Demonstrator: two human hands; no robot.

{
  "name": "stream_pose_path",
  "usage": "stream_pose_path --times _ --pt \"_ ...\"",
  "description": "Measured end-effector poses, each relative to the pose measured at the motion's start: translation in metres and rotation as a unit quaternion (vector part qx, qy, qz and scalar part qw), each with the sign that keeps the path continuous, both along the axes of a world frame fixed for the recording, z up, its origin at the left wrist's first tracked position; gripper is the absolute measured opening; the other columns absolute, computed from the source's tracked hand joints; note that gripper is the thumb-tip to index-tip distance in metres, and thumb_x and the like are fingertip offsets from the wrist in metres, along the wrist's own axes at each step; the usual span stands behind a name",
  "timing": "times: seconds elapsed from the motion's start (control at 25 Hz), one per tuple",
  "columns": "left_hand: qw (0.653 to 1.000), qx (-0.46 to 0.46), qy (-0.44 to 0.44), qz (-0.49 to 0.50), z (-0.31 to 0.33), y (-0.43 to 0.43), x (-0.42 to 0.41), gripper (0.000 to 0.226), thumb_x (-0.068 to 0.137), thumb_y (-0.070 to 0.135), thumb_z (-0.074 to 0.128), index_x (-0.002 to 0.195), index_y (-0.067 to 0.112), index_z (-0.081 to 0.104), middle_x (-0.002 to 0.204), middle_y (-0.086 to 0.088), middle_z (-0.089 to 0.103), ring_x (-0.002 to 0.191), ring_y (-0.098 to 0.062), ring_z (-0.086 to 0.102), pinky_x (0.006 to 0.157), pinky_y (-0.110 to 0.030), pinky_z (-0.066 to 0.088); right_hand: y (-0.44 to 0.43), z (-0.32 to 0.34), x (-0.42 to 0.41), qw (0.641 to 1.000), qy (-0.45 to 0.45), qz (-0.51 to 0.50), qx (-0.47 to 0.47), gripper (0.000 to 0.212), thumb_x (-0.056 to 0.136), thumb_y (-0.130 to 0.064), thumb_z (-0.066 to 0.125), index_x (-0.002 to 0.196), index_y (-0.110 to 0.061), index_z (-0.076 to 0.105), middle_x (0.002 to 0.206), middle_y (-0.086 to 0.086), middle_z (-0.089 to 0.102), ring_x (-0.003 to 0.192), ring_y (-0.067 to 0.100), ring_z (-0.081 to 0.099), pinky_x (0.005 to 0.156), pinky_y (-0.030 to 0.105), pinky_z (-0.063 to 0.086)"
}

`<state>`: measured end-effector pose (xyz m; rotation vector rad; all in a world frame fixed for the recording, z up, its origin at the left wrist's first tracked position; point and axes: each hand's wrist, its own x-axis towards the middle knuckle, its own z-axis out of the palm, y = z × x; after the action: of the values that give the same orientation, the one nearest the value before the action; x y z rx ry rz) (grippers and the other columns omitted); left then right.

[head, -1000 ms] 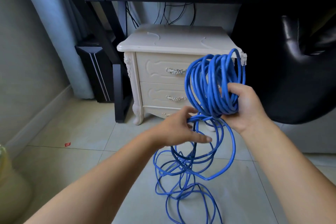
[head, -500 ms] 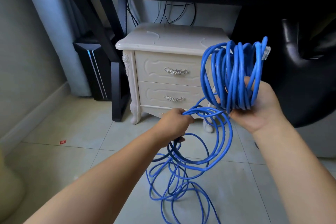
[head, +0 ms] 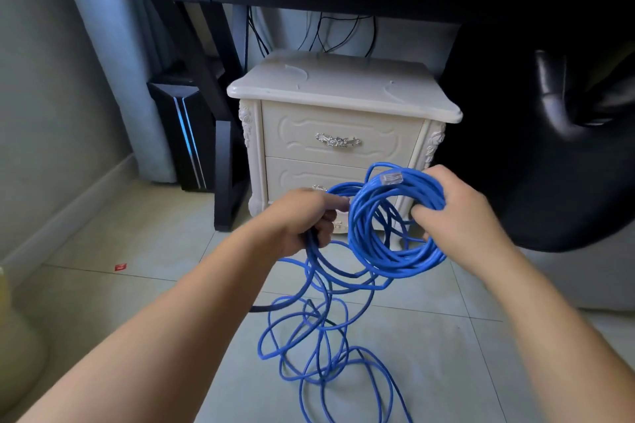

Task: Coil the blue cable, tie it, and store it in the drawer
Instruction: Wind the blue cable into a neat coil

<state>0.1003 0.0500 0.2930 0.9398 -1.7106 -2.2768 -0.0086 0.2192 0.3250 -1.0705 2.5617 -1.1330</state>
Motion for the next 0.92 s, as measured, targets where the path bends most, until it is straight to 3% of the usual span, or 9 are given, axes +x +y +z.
stream_pose_path --times 0.2,0.32,0.44,0.52,0.64,0.8,0.92 --pt "0.971 0.217 0.084 -0.050 0.013 -0.007 0.017 0.024 0.085 0.020 0.043 0.077 0.004 0.059 0.059 -0.003 0.050 0.044 -0.013 0.050 0.047 -0.022 0.051 -0.007 -0.005 0.007 0.998 0.057 -0.018 0.021 0.027 0.086 -0.013 0.052 0.098 -0.036 0.047 0.075 0.001 0.060 0.069 0.025 0.059 0.057 0.035 0.047" --pt "0.945 0.297 0.125 -0.057 0.011 -0.010 0.020 0.034 0.074 0.008 0.035 0.080 -0.003 0.066 0.066 -0.011 0.061 0.051 -0.021 0.063 0.051 -0.029 0.058 -0.008 -0.008 0.005 0.999 0.048 -0.023 0.008 0.027 0.087 -0.012 0.051 0.101 -0.035 0.048 0.076 0.003 0.061 0.068 0.026 0.060 0.056 0.035 0.048" --pt "0.955 0.258 0.142 -0.043 0.010 -0.008 0.021 0.025 0.077 -0.006 0.045 0.080 0.000 0.069 0.077 -0.011 0.068 0.062 -0.018 0.071 0.052 -0.025 0.059 -0.007 -0.009 -0.002 0.999 -0.007 -0.031 -0.022 0.027 0.085 -0.008 0.052 0.099 -0.031 0.053 0.079 0.003 0.061 0.066 0.023 0.057 0.056 0.033 0.045" --pt "0.961 0.197 0.182 -0.064 0.006 -0.011 0.024 0.013 0.074 -0.002 0.066 0.079 0.008 0.074 0.094 -0.009 0.073 0.077 -0.016 0.073 0.052 -0.021 0.056 -0.005 -0.009 -0.009 0.996 -0.064 -0.037 -0.057 0.026 0.084 -0.004 0.052 0.096 -0.026 0.057 0.075 0.002 0.058 0.062 0.022 0.054 0.057 0.031 0.044" --pt "0.955 0.128 0.239 -0.120 0.002 -0.008 0.023 0.037 0.057 0.016 0.092 0.090 0.023 0.077 0.108 0.001 0.072 0.080 -0.009 0.068 0.059 -0.017 0.049 -0.002 -0.009 -0.015 0.979 -0.167 -0.043 -0.111 0.024 0.080 0.000 0.054 0.090 -0.021 0.061 0.060 0.000 0.052 0.056 0.021 0.051 0.061 0.039 0.048" --pt "0.959 0.065 0.268 -0.071 0.008 0.008 0.015 0.055 0.056 0.023 0.092 0.108 0.025 0.074 0.104 0.003 0.069 0.083 -0.009 0.068 0.068 -0.020 0.053 0.000 -0.006 -0.012 0.975 -0.164 -0.052 -0.142 0.021 0.082 0.000 0.053 0.094 -0.015 0.060 0.063 0.004 0.049 0.056 0.019 0.047 0.057 0.035 0.044" --pt "0.968 -0.031 0.239 -0.069 0.008 0.016 0.013 0.056 0.070 0.024 0.080 0.123 0.021 0.064 0.120 0.001 0.070 0.109 -0.016 0.066 0.095 -0.031 0.052 0.002 -0.001 -0.009 0.981 -0.099 -0.062 -0.157 0.023 0.082 -0.001 0.053 0.093 -0.021 0.058 0.072 0.011 0.051 0.063 0.025 0.050 0.060 0.037 0.046"
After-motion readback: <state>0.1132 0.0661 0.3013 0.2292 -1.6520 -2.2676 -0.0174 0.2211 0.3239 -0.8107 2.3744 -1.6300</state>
